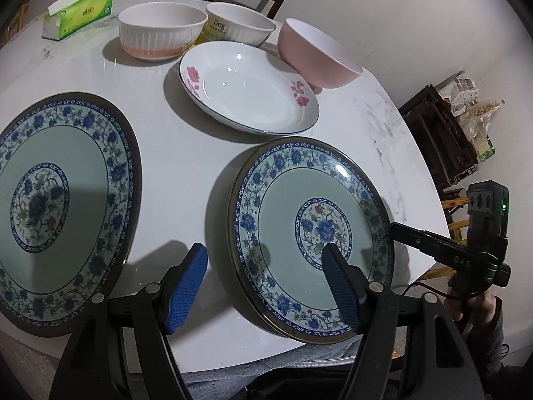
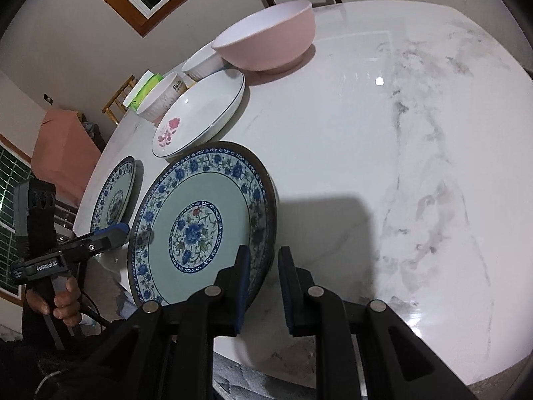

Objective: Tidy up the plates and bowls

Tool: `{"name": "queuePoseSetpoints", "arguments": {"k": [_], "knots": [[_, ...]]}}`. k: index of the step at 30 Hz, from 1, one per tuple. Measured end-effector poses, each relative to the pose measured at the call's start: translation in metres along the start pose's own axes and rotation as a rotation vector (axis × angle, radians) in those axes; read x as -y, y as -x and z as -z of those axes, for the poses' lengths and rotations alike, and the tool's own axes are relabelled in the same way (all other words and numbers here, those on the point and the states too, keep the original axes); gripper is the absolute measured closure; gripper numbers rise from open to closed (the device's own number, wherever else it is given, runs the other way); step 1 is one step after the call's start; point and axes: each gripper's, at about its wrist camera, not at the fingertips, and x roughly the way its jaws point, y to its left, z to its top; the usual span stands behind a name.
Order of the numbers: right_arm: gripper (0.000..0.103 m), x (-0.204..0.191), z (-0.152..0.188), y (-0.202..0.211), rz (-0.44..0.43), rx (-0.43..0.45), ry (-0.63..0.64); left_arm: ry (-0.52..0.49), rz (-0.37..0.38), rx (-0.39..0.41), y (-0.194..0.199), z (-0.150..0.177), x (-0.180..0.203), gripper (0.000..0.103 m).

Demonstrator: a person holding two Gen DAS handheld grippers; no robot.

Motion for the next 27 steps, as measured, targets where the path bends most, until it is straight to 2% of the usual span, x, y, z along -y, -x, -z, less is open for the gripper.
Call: {"name": "queuePoseSetpoints", "arguments": {"k": [8,15,27], "knots": [[0.085,0.006,-0.001,-0.005,-0.013,-0.009,-0.008,0.007,0.001,-0.021,-0.005,0.0,-0.002,0.046],[0.085,0.007,-0.002,-0.008,-0.017,-0.013,-0.009,0.013,0.002,-0.047,-0.013,-0.001,-0.005,0.059],[0.085,0.007,-0.003,-0.012,-0.031,-0.018,-0.011,-0.008,0.003,-0.054,-0.017,-0.001,-0.003,0.062]]}}
